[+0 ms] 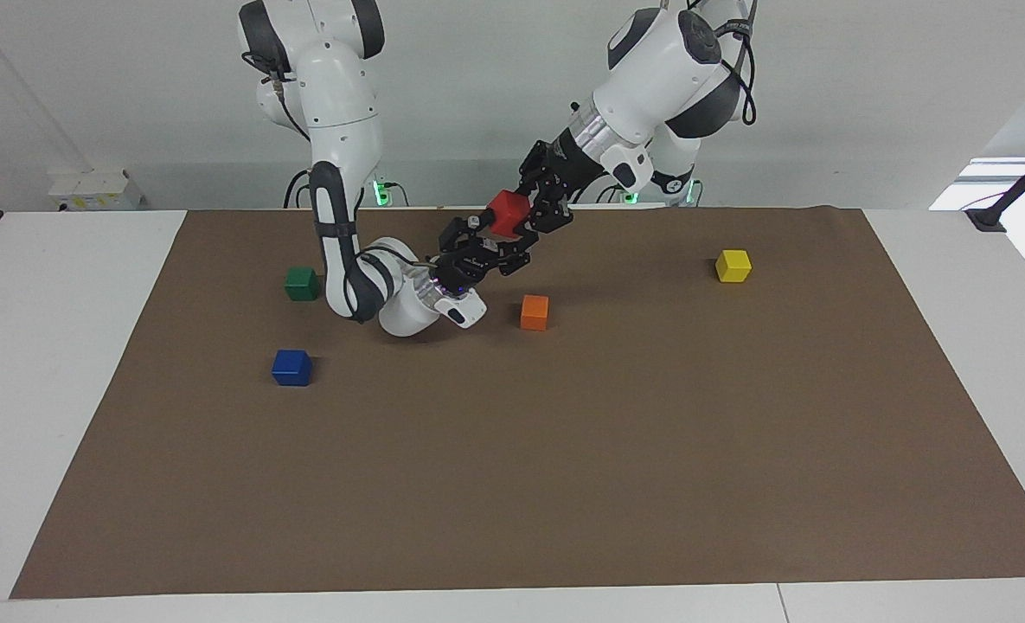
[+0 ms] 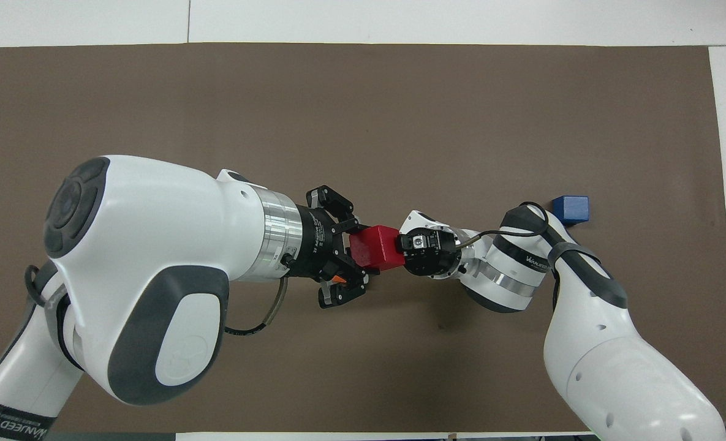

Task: Transfer red block to right arm and stack on blue block
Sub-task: 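Carry the red cube toward the right gripper, which grasps it, then open the left gripper and pull it back while the right gripper holds the cube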

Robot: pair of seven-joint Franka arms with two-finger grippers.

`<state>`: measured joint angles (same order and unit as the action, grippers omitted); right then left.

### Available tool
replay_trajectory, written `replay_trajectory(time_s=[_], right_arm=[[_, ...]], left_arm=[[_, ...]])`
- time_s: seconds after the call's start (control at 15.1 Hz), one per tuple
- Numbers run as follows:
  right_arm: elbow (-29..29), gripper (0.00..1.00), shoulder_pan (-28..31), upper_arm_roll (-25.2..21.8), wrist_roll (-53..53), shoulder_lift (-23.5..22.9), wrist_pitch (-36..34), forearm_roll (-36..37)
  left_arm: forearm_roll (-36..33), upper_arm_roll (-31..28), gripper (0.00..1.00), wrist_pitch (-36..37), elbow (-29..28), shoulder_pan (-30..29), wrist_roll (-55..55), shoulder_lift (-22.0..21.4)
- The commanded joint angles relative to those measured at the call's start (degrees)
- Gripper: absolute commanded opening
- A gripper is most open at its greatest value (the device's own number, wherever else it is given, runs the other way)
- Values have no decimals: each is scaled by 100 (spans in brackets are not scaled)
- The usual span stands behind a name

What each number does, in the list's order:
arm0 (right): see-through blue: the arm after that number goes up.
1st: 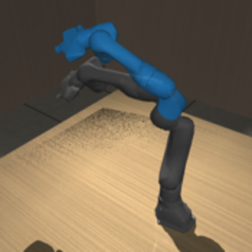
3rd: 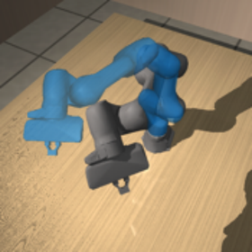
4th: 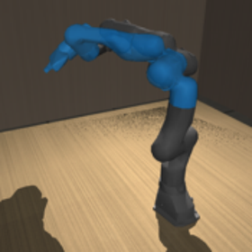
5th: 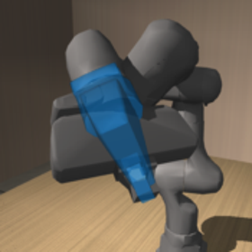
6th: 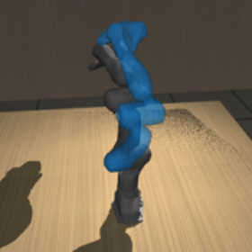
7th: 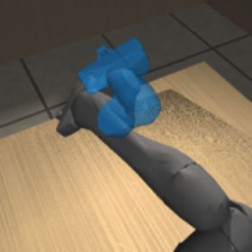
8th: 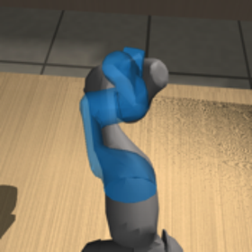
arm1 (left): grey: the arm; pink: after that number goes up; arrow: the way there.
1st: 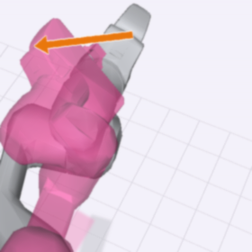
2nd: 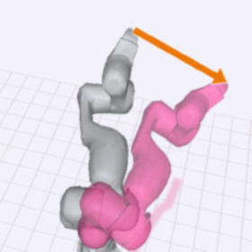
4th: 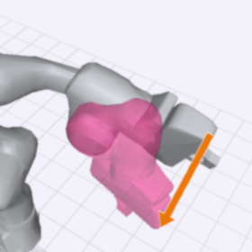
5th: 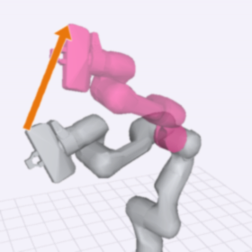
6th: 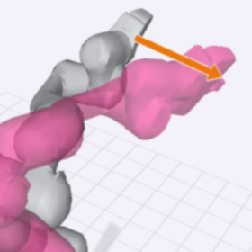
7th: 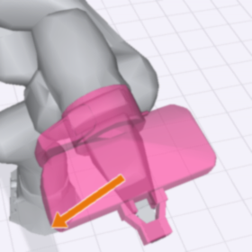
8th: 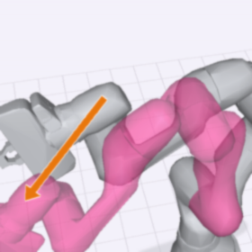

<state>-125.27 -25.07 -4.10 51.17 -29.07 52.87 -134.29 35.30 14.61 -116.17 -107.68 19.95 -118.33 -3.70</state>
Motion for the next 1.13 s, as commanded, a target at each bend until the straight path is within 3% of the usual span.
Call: replay_trajectory(time_s=[0.0, 0.07, 0.13, 0.53, 0.6, 0.66, 1.06], right_arm=[[20, 38, -86, 23, 156, -73, 66, -89], [12, 6, -86, 23, 165, -64, 66, -89], [12, 0, -77, 15, 95, -55, 66, -45], [29, 0, 10, 6, 59, 24, 189, 34], [29, 0, 19, 6, 59, 24, 189, 34], [38, 0, 19, 6, 59, 33, 189, 34], [55, 0, 19, 6, 59, 33, 189, 34]], left_arm=[[117, -90, 0, -256, -411, 97, 47, -288], [117, -90, 0, -283, -438, 97, 56, -298], [117, -90, 0, -283, -447, 97, 56, -306], [109, -90, 0, -239, -447, 88, 188, -306], [109, -90, 43, -248, -438, 88, 170, -306], [91, -99, 99, -239, -412, 88, 118, -298], [73, -160, 100, 76, -298, -324, 740, -420]])
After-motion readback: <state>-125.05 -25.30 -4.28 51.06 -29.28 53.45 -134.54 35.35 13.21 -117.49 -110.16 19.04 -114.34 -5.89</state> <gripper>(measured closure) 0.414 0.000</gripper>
